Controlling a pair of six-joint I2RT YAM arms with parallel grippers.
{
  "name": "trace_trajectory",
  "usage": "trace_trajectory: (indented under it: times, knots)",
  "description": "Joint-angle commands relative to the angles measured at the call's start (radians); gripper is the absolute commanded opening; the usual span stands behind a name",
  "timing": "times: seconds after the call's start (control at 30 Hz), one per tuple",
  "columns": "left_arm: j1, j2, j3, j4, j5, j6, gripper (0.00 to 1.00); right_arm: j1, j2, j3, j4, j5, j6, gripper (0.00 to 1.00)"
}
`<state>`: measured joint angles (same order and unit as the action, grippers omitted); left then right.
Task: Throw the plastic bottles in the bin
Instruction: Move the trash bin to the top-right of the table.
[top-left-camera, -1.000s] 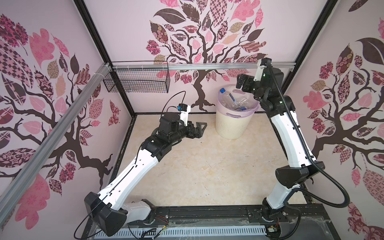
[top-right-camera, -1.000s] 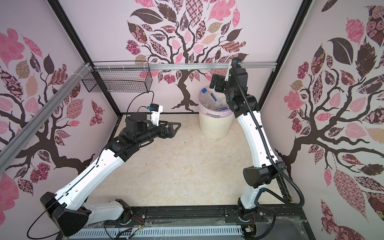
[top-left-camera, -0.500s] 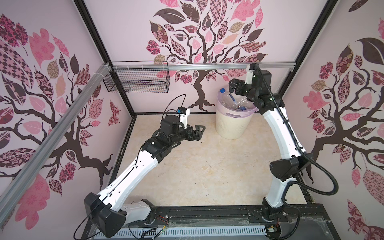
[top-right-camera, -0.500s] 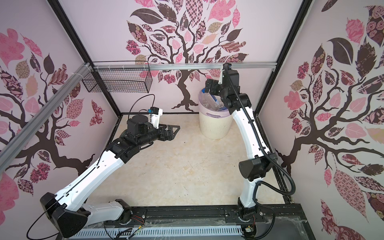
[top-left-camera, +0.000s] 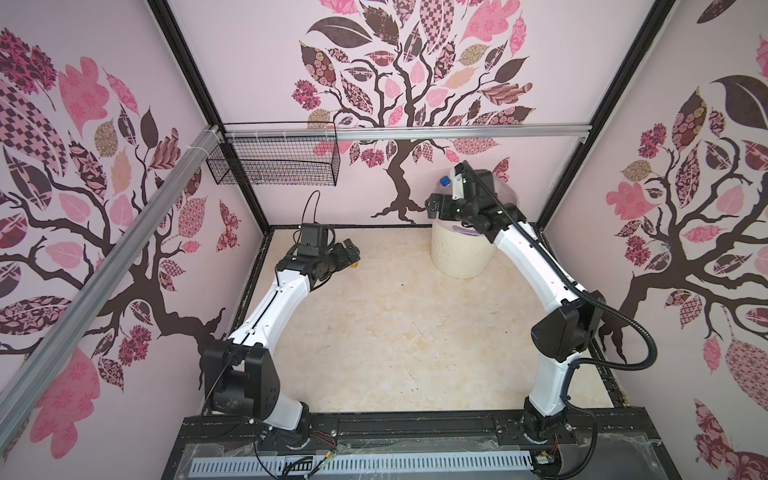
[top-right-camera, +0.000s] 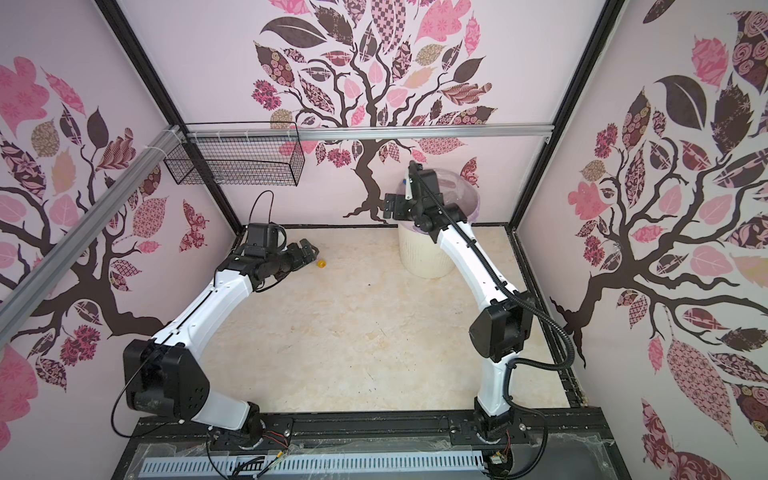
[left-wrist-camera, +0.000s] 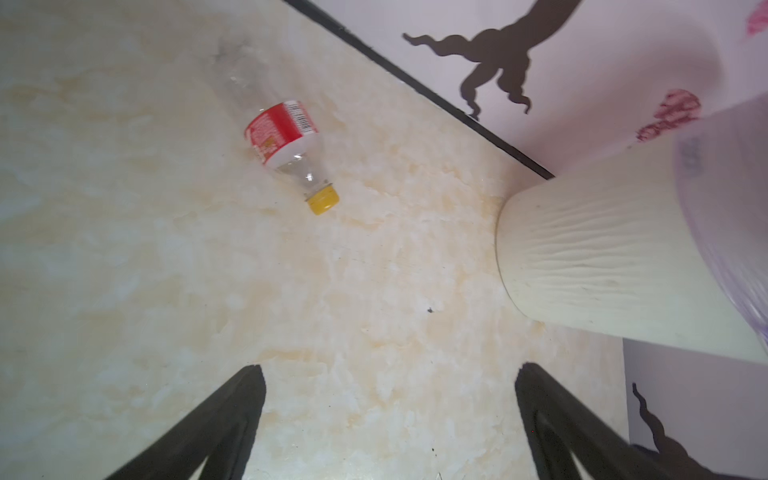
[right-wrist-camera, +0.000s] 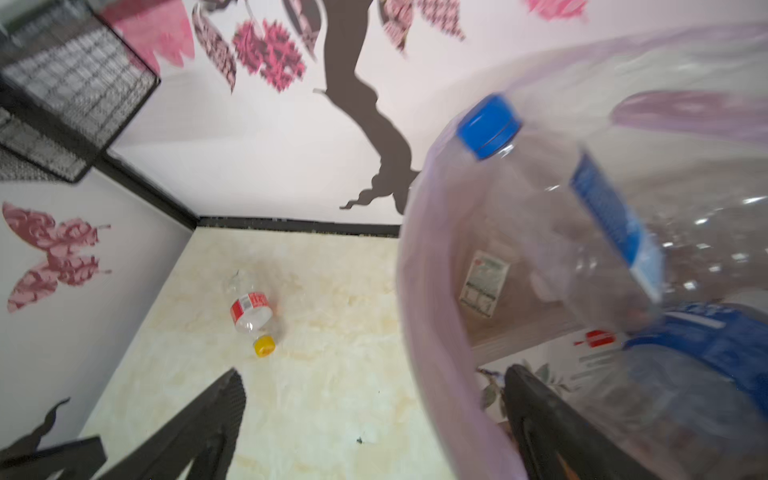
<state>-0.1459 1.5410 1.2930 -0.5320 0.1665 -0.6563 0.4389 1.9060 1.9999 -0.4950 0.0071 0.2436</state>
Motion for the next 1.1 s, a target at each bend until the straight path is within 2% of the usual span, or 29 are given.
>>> trace_trajectory:
  times: [0.0, 0.2, 0.3, 0.37, 0.43, 0.5, 0.63, 0.77, 1.07]
  knots:
    - [0.043, 0.052, -0.005, 0.003, 0.025, -0.104, 0.98, 0.064, -0.099, -0.065, 0.037, 0.016, -0.021, 1.0]
    - [0.047, 0.21, 0.108, -0.041, -0.109, -0.19, 0.98, 0.153, -0.167, -0.238, 0.125, 0.015, -0.012, 1.0]
    - [0.046, 0.288, 0.158, -0.042, -0.113, -0.221, 0.98, 0.18, -0.195, -0.307, 0.169, 0.032, -0.031, 0.99]
    - [0.046, 0.323, 0.173, -0.022, -0.091, -0.236, 0.98, 0.179, -0.191, -0.323, 0.179, 0.096, -0.084, 0.99]
    - [0.044, 0.341, 0.196, -0.039, -0.083, -0.232, 0.98, 0.169, -0.16, -0.272, 0.125, 0.24, -0.169, 1.0]
    - [0.039, 0.335, 0.191, -0.029, -0.101, -0.217, 0.98, 0.141, -0.162, -0.267, 0.117, 0.254, -0.188, 1.0]
    - [0.04, 0.314, 0.161, -0.004, -0.129, -0.213, 0.98, 0.095, -0.188, -0.295, 0.146, 0.181, -0.137, 0.99]
    - [0.039, 0.293, 0.145, -0.007, -0.101, -0.193, 0.98, 0.094, -0.138, -0.232, 0.08, 0.234, -0.162, 0.99]
    - [0.04, 0.232, 0.09, 0.013, -0.079, -0.181, 0.98, 0.053, -0.11, -0.223, 0.049, 0.349, -0.182, 0.99]
